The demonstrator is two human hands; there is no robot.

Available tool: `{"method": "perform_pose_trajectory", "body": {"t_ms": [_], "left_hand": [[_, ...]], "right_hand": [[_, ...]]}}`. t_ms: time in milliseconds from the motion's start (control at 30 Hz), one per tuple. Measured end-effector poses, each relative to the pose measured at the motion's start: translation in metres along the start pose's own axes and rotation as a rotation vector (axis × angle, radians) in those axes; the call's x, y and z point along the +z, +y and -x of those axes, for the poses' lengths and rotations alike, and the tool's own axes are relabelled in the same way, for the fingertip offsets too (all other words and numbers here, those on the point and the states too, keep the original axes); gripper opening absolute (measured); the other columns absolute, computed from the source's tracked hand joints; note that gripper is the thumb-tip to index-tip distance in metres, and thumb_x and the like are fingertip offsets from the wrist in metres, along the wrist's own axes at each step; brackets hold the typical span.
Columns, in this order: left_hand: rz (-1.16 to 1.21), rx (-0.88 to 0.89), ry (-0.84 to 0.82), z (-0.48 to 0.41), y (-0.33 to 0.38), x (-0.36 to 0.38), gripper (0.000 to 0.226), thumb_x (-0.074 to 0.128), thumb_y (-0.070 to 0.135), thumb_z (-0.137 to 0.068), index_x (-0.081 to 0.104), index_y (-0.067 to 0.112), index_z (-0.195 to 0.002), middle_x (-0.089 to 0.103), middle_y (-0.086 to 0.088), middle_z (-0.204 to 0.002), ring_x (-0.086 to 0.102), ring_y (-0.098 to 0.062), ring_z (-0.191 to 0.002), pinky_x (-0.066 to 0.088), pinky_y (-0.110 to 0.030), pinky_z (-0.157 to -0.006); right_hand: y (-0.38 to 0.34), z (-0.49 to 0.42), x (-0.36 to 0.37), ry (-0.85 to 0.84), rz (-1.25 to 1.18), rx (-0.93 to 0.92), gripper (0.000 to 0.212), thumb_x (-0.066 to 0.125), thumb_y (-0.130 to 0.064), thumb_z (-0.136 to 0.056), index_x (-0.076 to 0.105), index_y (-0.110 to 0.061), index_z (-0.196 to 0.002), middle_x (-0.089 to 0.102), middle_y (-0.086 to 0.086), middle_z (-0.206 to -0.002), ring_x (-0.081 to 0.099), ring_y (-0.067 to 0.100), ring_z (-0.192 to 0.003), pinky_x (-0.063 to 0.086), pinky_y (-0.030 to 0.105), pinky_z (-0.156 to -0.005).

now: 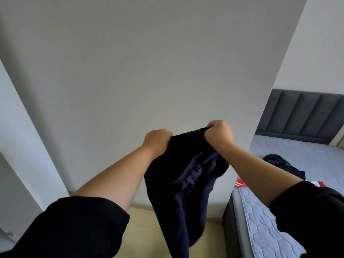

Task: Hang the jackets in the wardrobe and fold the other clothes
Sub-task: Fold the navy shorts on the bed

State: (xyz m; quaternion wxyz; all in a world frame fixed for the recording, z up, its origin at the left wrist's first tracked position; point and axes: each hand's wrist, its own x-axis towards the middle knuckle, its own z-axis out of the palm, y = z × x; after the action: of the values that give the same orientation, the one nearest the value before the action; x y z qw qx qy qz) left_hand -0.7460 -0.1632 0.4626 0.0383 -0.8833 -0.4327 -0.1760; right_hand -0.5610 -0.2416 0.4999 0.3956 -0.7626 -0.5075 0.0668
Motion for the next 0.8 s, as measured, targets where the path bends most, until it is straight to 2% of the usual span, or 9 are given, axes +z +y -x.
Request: {"method": "perform_pose_trajectory", "body": {"t_ms": [133, 267, 333, 400, 433, 467, 567, 667, 800], "left_hand": [[-0.056, -0.150, -0.134, 0.011, -0.028, 0.017, 0.022, 0.042, 0.004, -0.082, 0.063, 0.010, -0.084, 0.061, -0.005, -0.084, 0.054, -0.026, -0.074, 0.035, -0.027, -0.057], [0.022, -0.250, -0.263, -0.003, -0.029, 0.014, 0.021, 0.048, 0.007, -0.083, 0.065, 0.016, -0.089, 0.064, -0.005, -0.094, 0.056, -0.026, -0.081, 0.038, -0.026, -0.060], [0.136, -0.286, -0.088, -0.012, -0.028, 0.007, 0.021, 0.051, 0.007, -0.083, 0.068, 0.019, -0.089, 0.066, -0.005, -0.096, 0.058, -0.028, -0.084, 0.039, -0.025, -0.062], [0.275, -0.262, 0.303, -0.015, -0.028, 0.001, 0.020, 0.056, 0.006, -0.082, 0.071, 0.016, -0.091, 0.067, -0.006, -0.092, 0.058, -0.030, -0.090, 0.042, -0.028, -0.069], [0.295, -0.220, 0.388, -0.016, -0.030, -0.001, 0.019, 0.057, 0.005, -0.082, 0.071, 0.014, -0.090, 0.067, -0.007, -0.089, 0.058, -0.032, -0.090, 0.042, -0.031, -0.072], [0.274, -0.165, 0.287, -0.015, -0.033, -0.001, 0.018, 0.057, 0.005, -0.083, 0.071, 0.013, -0.090, 0.067, -0.008, -0.087, 0.058, -0.032, -0.090, 0.043, -0.031, -0.074], [0.187, -0.131, -0.409, -0.010, -0.041, 0.006, 0.017, 0.053, 0.005, -0.088, 0.064, 0.014, -0.078, 0.058, -0.001, -0.077, 0.057, -0.025, -0.084, 0.037, -0.027, -0.065], [0.329, -0.195, -0.438, -0.007, -0.054, 0.010, 0.023, 0.056, 0.006, -0.089, 0.060, 0.019, -0.070, 0.056, 0.002, -0.071, 0.052, -0.018, -0.076, 0.036, -0.025, -0.060], [0.608, -0.347, -0.398, -0.003, -0.064, 0.008, 0.014, 0.060, 0.002, -0.085, 0.068, 0.014, -0.086, 0.061, 0.001, -0.076, 0.055, -0.012, -0.073, 0.041, -0.017, -0.062]], "right_hand": [[0.027, -0.007, -0.014, -0.091, 0.309, -0.016, 0.027, 0.044, 0.003, -0.072, 0.066, 0.001, -0.088, 0.065, 0.017, -0.086, 0.060, 0.033, -0.078, 0.049, 0.033, -0.062], [0.043, -0.008, -0.013, -0.305, 0.616, -0.012, 0.011, 0.048, 0.000, -0.076, 0.054, -0.007, -0.072, 0.055, 0.009, -0.076, 0.054, 0.030, -0.073, 0.039, 0.027, -0.058], [0.046, -0.016, -0.016, -0.115, 0.540, -0.105, 0.013, 0.048, 0.003, -0.074, 0.057, -0.006, -0.075, 0.056, 0.008, -0.080, 0.053, 0.030, -0.073, 0.037, 0.027, -0.057], [0.052, -0.021, -0.016, 0.149, 0.396, -0.217, 0.020, 0.049, 0.004, -0.074, 0.060, -0.010, -0.082, 0.052, 0.002, -0.084, 0.050, 0.027, -0.074, 0.033, 0.028, -0.059], [0.056, -0.024, -0.016, 0.156, 0.399, -0.211, 0.021, 0.049, 0.004, -0.075, 0.061, -0.011, -0.084, 0.051, 0.001, -0.084, 0.049, 0.026, -0.074, 0.034, 0.028, -0.059], [0.060, -0.025, -0.014, 0.054, 0.464, -0.160, 0.021, 0.048, 0.003, -0.076, 0.062, -0.010, -0.084, 0.052, 0.003, -0.083, 0.049, 0.027, -0.074, 0.036, 0.028, -0.060], [0.077, -0.027, -0.007, -0.283, 0.549, 0.080, 0.023, 0.046, 0.003, -0.075, 0.066, -0.003, -0.084, 0.053, 0.010, -0.071, 0.051, 0.027, -0.068, 0.040, 0.026, -0.060], [0.088, -0.034, -0.001, -0.249, 0.334, 0.091, 0.026, 0.043, 0.008, -0.070, 0.066, 0.008, -0.083, 0.050, 0.020, -0.069, 0.043, 0.023, -0.063, 0.036, 0.024, -0.057], [0.093, -0.038, 0.005, -0.275, -0.032, 0.156, 0.025, 0.041, 0.012, -0.071, 0.065, 0.006, -0.074, 0.048, 0.009, -0.061, 0.040, 0.019, -0.058, 0.031, 0.021, -0.048]]}}
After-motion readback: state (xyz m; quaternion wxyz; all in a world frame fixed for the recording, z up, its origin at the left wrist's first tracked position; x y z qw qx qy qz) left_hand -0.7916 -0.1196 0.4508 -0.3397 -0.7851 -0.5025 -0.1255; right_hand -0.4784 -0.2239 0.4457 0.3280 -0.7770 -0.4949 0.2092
